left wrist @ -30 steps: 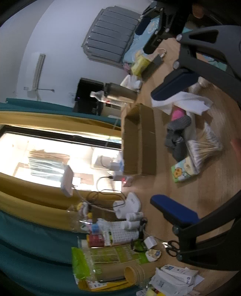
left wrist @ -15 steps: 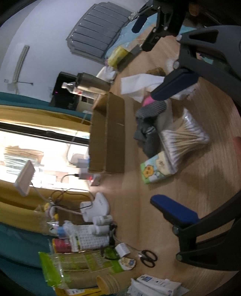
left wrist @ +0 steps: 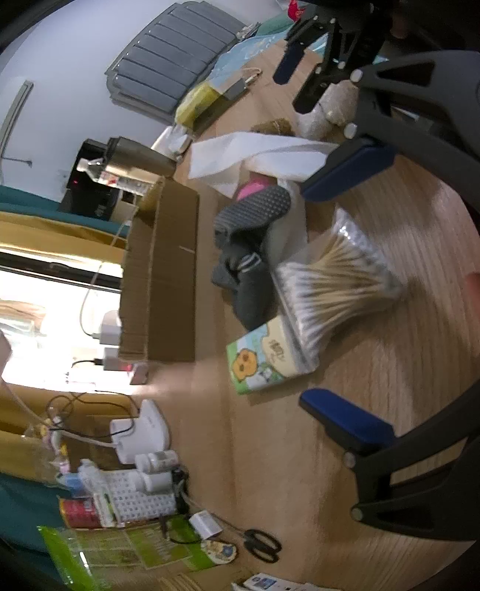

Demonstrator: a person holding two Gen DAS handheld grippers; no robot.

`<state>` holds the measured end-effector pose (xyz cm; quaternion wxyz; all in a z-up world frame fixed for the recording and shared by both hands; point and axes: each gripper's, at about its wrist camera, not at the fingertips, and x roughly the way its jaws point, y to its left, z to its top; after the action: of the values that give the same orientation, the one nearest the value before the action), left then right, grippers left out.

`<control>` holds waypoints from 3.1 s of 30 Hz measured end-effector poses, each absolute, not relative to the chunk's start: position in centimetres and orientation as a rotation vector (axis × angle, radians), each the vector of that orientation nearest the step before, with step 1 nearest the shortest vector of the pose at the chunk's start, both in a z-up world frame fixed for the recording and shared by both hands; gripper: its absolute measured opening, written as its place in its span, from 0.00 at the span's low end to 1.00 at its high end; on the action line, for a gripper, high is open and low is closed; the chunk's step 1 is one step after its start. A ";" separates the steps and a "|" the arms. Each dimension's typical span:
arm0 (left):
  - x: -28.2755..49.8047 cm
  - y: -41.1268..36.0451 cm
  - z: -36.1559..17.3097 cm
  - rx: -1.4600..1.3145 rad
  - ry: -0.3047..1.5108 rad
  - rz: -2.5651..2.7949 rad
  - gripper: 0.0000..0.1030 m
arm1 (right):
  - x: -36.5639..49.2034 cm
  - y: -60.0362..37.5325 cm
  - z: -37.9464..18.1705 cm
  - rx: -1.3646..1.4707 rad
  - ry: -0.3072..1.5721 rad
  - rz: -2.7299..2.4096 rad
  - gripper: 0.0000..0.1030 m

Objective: Organize soft objects
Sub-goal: 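Grasp the bubble-wrap bundle with the right tool while the left tool grasps the cotton swab bag, then lift and carry the bubble wrap and swab bag over the cardboard box with both tools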

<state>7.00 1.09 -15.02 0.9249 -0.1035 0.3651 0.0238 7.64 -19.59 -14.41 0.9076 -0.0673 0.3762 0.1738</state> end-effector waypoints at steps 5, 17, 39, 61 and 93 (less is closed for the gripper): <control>7.7 0.9 -16.0 -0.217 0.788 0.048 0.99 | 7.8 -19.5 -15.2 -0.125 0.813 0.402 0.58; 8.9 0.6 -17.8 -0.235 0.875 0.017 0.65 | 8.0 -19.4 -16.6 -0.131 0.860 0.447 0.36; 8.2 0.3 -15.1 -0.244 0.831 -0.045 0.40 | 9.3 -21.4 -11.4 -0.112 0.710 0.402 0.36; 7.7 1.6 -9.2 -0.200 0.688 -0.015 0.40 | 11.3 -18.9 -6.5 -0.121 0.592 0.454 0.36; 17.9 4.9 -5.6 -0.189 0.629 0.058 0.41 | 22.1 -16.4 -5.8 -0.124 0.575 0.503 0.36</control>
<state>17.93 4.87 -5.57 0.9461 -0.0930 0.3091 0.0286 22.12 -16.44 -5.75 0.9260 -0.0604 0.2804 0.2453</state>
